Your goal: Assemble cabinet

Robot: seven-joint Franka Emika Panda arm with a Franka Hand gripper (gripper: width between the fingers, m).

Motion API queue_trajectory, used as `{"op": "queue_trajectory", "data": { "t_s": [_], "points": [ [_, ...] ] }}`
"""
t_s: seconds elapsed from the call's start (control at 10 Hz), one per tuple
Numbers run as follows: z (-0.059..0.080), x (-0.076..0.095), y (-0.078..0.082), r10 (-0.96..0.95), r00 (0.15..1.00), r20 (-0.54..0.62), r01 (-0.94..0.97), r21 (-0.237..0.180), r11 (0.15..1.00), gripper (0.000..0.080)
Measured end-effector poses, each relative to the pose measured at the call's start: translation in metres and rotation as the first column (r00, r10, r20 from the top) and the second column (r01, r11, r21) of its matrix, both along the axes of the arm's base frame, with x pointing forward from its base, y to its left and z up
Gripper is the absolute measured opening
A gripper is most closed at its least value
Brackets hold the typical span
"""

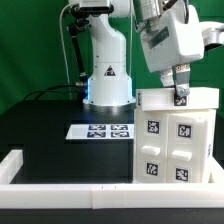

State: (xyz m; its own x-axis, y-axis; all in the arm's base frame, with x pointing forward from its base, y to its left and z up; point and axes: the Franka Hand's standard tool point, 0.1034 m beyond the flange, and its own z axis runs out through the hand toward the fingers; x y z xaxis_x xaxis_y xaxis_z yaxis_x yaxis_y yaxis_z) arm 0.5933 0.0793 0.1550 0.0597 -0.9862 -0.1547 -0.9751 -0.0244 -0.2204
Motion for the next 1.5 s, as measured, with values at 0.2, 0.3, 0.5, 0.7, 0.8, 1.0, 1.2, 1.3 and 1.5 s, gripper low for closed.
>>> {"op": "queue_trajectory", "data": {
  "t_s": [0.2,0.3,0.5,0.7,0.8,1.0,1.2,1.3,1.5],
  "points": [
    [0.000,0.000,0.000,-0.121,0.992,-0.023,0.122,0.028,0.992,0.0560],
    [-0.001,0.000,0.000,-0.191,0.981,-0.038,0.192,0.046,0.980,0.0560],
    [-0.001,-0.001,0.000,-0.318,0.945,-0.077,0.324,0.077,0.943,0.0560],
    [-0.002,-0.001,-0.001,-0.367,0.925,-0.095,0.374,0.082,0.924,0.0560],
    [-0.002,0.000,0.000,-0.391,0.915,-0.100,0.399,0.089,0.912,0.0560],
    [-0.002,-0.001,0.002,-0.430,0.895,-0.117,0.442,0.105,0.891,0.0658],
    [0.007,-0.001,0.004,-0.415,0.904,-0.105,0.426,0.121,0.897,0.0770],
    [0.014,0.000,0.006,-0.412,0.906,-0.098,0.422,0.135,0.896,0.0794],
    [0.023,0.003,0.008,-0.422,0.902,-0.092,0.432,0.159,0.888,0.0798]
  ]
}}
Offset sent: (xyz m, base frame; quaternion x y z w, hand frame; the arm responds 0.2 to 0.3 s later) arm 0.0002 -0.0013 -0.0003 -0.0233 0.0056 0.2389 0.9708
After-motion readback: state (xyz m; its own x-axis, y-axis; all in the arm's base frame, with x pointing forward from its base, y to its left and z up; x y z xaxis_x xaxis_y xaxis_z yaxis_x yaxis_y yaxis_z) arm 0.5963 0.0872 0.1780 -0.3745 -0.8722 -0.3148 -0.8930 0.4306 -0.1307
